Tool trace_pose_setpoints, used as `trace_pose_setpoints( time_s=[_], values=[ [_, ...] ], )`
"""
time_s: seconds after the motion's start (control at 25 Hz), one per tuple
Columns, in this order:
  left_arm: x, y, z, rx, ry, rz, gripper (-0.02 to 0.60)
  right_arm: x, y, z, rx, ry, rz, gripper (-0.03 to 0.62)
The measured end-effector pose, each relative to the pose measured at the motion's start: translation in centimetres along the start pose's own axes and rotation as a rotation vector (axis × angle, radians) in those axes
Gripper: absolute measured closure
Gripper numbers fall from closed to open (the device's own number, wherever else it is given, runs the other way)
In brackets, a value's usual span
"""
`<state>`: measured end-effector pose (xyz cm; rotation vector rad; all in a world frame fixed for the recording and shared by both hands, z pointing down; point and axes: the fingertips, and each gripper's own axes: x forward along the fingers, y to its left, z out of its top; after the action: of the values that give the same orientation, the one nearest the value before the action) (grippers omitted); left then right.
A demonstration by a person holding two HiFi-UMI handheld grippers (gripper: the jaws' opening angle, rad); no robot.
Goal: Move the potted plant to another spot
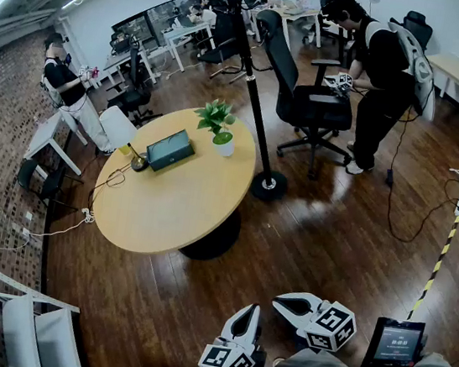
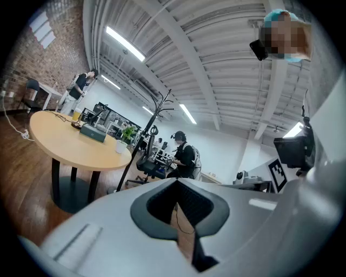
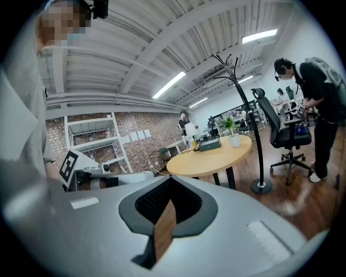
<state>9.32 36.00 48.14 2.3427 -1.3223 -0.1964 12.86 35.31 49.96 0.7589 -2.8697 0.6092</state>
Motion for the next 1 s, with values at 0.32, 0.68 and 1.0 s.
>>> trace_pose_setpoints(
  time_s=[0.32, 0.68, 1.0],
  values=[
    [11.5, 4.8, 3.2, 0.022, -0.007, 0.034, 0.580, 4.3, -10.3, 5.2, 0.003, -0.006, 0.039, 0.594],
    [21.6, 8.2, 6.4, 0.023, -0.006, 0.104, 0.580, 7.8, -19.9, 9.7, 0.025, 0.014, 0.093, 0.594],
    [25.3, 12.6, 7.8, 0.002, 0.006, 0.145, 0.580, 11.9, -24.3, 11.0, 0.053, 0.039, 0.104, 0.594]
  ],
)
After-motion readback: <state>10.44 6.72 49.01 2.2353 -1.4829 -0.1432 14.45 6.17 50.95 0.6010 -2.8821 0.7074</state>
